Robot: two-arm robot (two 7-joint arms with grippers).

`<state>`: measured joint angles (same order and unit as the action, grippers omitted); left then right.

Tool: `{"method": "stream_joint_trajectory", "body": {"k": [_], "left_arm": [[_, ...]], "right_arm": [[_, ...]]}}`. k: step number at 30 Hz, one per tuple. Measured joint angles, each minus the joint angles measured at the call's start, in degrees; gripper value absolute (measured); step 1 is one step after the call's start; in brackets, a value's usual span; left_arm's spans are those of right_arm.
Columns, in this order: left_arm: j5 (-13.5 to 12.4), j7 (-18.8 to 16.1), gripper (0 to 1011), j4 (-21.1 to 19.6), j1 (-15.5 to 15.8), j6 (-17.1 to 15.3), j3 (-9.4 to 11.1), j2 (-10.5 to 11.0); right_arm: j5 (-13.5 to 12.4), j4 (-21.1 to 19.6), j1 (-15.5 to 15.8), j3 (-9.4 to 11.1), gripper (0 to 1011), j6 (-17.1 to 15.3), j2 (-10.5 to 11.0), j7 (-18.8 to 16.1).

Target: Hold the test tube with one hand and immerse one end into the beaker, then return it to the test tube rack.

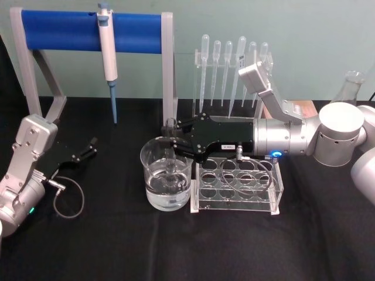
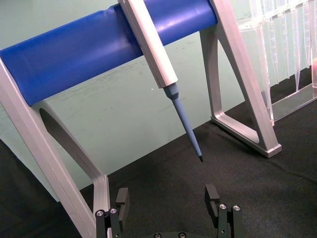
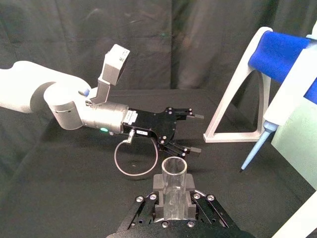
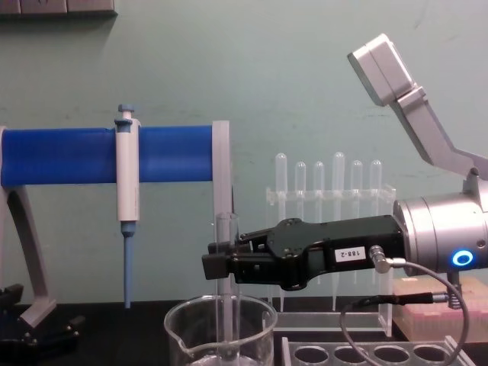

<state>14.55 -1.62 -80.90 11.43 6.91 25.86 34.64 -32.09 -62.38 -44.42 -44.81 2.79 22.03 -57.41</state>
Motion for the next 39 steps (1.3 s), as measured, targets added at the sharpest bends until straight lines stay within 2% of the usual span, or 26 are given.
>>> {"method": "stream_joint_trajectory", "body": {"k": [39], "left_arm": [[0.0,0.0,1000,0.0,0.0,0.0,0.0,0.0]], "right_arm": [[0.0,0.0,0.0,0.0,237,0.0,0.0,0.0]]}}
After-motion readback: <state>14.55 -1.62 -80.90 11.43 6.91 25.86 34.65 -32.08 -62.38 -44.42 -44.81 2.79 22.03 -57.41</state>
